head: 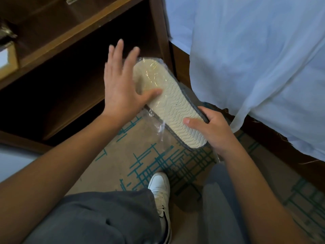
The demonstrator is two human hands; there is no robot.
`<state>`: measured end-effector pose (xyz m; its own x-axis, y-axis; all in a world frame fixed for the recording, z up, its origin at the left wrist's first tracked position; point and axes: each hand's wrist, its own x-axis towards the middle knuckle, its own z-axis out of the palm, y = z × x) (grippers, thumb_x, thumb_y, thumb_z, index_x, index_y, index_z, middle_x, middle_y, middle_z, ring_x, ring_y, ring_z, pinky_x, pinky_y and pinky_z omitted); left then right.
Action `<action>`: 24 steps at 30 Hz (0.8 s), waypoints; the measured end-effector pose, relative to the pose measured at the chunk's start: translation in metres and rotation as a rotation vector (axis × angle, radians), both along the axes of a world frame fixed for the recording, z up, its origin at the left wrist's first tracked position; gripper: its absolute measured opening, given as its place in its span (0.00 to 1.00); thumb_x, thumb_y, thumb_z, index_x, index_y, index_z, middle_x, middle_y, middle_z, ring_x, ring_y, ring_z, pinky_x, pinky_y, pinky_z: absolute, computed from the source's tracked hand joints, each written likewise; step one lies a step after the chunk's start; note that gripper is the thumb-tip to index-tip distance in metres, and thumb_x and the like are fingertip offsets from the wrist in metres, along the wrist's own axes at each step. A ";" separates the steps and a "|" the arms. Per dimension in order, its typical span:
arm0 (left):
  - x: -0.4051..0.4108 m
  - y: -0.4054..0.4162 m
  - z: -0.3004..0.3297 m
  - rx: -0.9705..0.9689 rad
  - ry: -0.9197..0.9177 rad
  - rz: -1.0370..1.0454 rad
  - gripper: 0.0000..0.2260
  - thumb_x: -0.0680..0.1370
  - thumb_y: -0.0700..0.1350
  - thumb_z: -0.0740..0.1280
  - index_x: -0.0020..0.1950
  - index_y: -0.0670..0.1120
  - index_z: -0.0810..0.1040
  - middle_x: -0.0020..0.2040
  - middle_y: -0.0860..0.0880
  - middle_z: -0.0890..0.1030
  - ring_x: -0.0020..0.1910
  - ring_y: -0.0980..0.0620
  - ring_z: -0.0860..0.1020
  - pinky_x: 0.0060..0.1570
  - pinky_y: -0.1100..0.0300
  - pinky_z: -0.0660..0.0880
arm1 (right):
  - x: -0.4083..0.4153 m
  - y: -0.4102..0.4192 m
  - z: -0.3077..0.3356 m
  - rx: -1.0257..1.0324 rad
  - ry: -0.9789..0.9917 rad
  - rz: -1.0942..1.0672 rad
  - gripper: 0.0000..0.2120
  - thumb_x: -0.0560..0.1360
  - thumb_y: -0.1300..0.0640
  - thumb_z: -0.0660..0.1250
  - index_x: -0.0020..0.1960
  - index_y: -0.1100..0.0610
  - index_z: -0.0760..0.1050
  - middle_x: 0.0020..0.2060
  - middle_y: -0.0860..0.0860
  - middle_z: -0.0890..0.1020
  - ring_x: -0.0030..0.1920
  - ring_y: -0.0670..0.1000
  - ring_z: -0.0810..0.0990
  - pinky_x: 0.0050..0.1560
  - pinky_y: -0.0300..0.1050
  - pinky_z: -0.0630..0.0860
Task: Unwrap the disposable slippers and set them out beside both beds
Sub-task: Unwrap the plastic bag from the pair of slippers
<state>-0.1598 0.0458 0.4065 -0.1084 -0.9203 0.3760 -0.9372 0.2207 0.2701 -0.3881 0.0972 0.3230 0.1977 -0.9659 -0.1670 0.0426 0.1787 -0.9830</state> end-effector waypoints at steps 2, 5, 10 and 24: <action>-0.002 -0.001 0.009 -0.033 -0.247 -0.154 0.40 0.70 0.67 0.69 0.77 0.52 0.64 0.82 0.45 0.51 0.81 0.39 0.45 0.78 0.37 0.47 | -0.005 -0.002 0.001 0.017 0.018 0.095 0.09 0.74 0.57 0.74 0.54 0.50 0.82 0.48 0.49 0.88 0.47 0.51 0.87 0.51 0.55 0.83; -0.003 -0.001 0.012 0.046 -0.385 -0.344 0.35 0.71 0.69 0.65 0.74 0.53 0.70 0.81 0.48 0.58 0.81 0.41 0.46 0.77 0.36 0.47 | -0.012 -0.003 0.004 0.003 0.034 0.194 0.09 0.74 0.58 0.74 0.54 0.52 0.82 0.48 0.51 0.87 0.47 0.52 0.87 0.48 0.52 0.83; -0.003 0.000 0.013 0.169 -0.454 -0.455 0.37 0.69 0.77 0.57 0.65 0.53 0.79 0.57 0.50 0.79 0.65 0.46 0.72 0.69 0.46 0.66 | -0.025 -0.002 0.012 -0.136 0.125 0.250 0.11 0.69 0.54 0.77 0.48 0.57 0.80 0.42 0.54 0.85 0.42 0.55 0.85 0.44 0.53 0.79; -0.004 0.014 0.006 0.625 0.413 -0.551 0.14 0.72 0.52 0.76 0.48 0.44 0.79 0.42 0.49 0.84 0.39 0.51 0.83 0.35 0.59 0.78 | -0.044 -0.005 0.011 0.114 -0.349 -0.076 0.12 0.57 0.52 0.80 0.32 0.56 0.80 0.23 0.47 0.79 0.24 0.49 0.77 0.23 0.40 0.69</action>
